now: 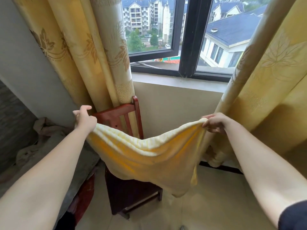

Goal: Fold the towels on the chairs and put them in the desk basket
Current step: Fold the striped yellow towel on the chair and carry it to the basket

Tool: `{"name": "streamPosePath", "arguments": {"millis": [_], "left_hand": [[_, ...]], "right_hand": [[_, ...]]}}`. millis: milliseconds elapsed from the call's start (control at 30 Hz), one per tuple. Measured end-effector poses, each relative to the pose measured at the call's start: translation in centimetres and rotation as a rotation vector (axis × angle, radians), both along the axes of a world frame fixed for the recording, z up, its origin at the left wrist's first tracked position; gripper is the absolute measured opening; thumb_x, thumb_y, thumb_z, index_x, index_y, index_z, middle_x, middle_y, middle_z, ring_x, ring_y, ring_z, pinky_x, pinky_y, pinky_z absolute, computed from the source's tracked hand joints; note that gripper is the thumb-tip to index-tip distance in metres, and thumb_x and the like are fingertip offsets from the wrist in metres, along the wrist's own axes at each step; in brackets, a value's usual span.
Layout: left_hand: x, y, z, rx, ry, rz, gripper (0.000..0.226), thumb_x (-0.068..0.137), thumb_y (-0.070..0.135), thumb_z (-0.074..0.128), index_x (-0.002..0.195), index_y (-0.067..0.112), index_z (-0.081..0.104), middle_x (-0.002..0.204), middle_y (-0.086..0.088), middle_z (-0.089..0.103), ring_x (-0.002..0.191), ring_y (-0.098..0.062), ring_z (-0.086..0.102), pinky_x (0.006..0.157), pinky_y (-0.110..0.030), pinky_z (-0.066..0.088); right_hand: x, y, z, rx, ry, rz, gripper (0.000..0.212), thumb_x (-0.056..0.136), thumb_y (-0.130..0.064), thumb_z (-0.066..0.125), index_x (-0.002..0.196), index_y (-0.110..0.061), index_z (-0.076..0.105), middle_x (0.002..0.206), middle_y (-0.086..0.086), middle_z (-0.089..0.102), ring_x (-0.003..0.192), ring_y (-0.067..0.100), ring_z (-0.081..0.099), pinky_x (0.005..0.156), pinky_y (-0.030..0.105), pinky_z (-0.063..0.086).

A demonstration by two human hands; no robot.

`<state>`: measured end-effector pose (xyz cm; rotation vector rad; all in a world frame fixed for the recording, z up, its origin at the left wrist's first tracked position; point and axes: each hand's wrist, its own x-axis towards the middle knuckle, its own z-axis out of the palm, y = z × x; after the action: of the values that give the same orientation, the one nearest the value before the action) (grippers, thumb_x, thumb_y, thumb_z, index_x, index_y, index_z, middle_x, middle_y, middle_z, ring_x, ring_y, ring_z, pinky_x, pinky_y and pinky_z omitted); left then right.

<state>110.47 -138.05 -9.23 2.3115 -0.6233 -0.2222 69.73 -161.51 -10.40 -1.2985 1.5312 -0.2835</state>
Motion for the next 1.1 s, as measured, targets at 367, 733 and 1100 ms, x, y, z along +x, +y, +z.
{"name": "streamPosePath", "arguments": {"millis": [367, 733, 1100], "left_hand": [[-9.5, -4.8, -2.7, 0.442, -0.221, -0.637, 0.074, 0.058, 0.088, 0.061, 0.122, 0.051, 0.059, 0.14, 0.0, 0.041, 0.13, -0.027, 0.033, 0.11, -0.045, 0.026], [-13.0, -7.6, -5.6, 0.223, -0.172, -0.597, 0.019, 0.099, 0.041, 0.047, 0.094, 0.032, 0.063, 0.125, 0.002, 0.058, 0.115, -0.027, 0.04, 0.091, -0.041, 0.027], [-15.0, -8.9, -6.0, 0.317, -0.097, -0.671, 0.025, 0.097, 0.032, 0.047, 0.077, 0.039, 0.058, 0.122, 0.004, 0.056, 0.114, -0.031, 0.037, 0.088, -0.038, 0.027]], "right_hand": [[6.8, 4.0, 4.5, -0.122, -0.686, 0.216, 0.043, 0.094, 0.014, 0.052, 0.127, -0.011, 0.061, 0.093, 0.001, 0.069, 0.078, 0.009, 0.066, 0.068, 0.021, 0.056], [6.9, 2.6, 5.3, -0.076, -0.803, 0.132, 0.025, 0.097, -0.002, 0.059, 0.12, -0.009, 0.067, 0.102, 0.008, 0.072, 0.091, 0.018, 0.066, 0.08, 0.029, 0.057], [7.2, 2.9, 6.7, -0.289, -0.588, 0.383, 0.026, 0.1, -0.015, 0.059, 0.125, -0.013, 0.066, 0.11, 0.004, 0.069, 0.093, 0.012, 0.065, 0.077, 0.023, 0.055]]}}
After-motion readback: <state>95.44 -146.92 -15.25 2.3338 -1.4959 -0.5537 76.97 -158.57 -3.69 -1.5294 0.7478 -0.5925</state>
